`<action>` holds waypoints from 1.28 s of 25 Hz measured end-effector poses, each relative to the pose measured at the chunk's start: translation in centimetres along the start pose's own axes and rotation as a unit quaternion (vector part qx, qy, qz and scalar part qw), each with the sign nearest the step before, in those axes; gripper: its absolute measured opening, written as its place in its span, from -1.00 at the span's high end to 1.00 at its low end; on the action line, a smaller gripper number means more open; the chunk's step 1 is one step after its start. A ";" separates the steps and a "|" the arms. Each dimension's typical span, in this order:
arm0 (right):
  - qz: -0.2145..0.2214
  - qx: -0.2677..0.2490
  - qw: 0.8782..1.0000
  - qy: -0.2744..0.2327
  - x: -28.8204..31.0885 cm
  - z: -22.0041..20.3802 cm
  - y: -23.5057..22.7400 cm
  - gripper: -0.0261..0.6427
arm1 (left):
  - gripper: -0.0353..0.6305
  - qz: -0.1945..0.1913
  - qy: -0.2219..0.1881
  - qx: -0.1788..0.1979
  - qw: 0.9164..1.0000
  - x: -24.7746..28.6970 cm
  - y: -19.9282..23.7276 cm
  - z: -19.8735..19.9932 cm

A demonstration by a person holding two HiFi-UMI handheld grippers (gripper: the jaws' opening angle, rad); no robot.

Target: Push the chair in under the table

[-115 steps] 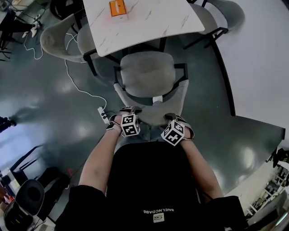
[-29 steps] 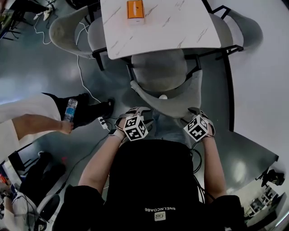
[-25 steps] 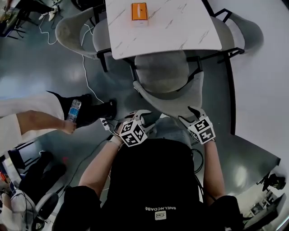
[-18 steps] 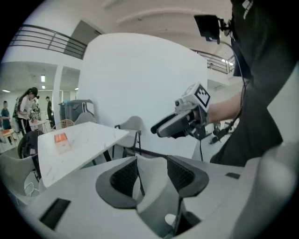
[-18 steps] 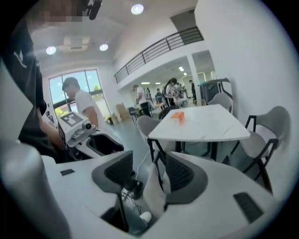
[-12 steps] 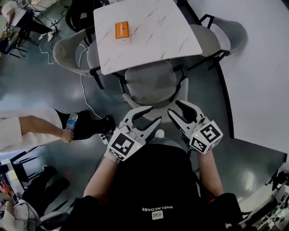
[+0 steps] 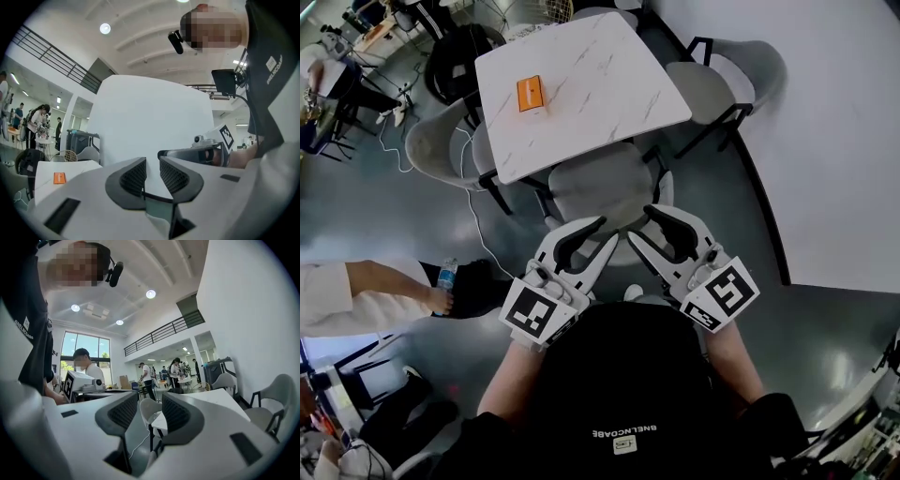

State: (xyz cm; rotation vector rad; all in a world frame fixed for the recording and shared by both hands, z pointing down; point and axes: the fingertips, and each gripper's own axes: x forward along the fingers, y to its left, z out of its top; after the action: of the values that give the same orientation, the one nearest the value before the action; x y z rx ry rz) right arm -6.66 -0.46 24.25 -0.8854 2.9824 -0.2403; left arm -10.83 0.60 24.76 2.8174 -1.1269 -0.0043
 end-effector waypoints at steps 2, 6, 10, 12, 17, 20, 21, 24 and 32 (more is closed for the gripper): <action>-0.003 -0.003 1.000 -0.014 -0.5 0.6 0.3 0.40 | 0.68 0.008 -0.005 0.006 1.000 0.1 -0.2 0.4; -0.004 -0.018 0.999 -0.030 -1.1 1.4 0.7 0.43 | 0.81 0.024 -0.004 0.011 1.000 0.6 -0.7 0.6; -0.002 -0.019 0.999 -0.038 -2.0 1.2 0.5 0.50 | 0.83 0.027 -0.003 0.007 1.000 1.3 -1.6 0.1; -0.002 -0.016 0.999 -0.039 -2.5 1.1 0.2 0.54 | 0.84 0.028 0.000 0.005 1.000 1.6 -2.1 -0.2; -0.003 -0.010 0.999 -0.038 -4.1 1.0 -0.7 0.59 | 0.84 0.032 0.001 -0.004 0.999 2.9 -3.2 -0.7; 0.001 -0.007 0.999 -0.037 -4.8 1.0 -1.3 0.59 | 0.84 0.039 0.001 -0.007 0.999 3.6 -3.8 -0.7; 0.003 -0.006 0.999 -0.037 -5.0 1.0 -1.5 0.59 | 0.84 0.041 0.001 -0.007 0.999 3.8 -4.0 -0.8; 0.010 -0.003 0.999 -0.037 -5.5 1.1 -1.9 0.59 | 0.84 0.048 0.002 -0.011 0.999 4.2 -4.5 -0.8; 0.024 -0.004 0.999 -0.034 -5.4 0.6 -2.2 0.63 | 0.84 0.065 0.009 -0.013 0.998 4.4 -4.5 -1.7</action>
State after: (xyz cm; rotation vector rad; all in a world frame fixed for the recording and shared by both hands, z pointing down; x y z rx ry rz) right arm -0.93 0.56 23.91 -0.8053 2.9400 -0.1944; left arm -4.50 0.99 26.14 2.7104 -1.2927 0.0177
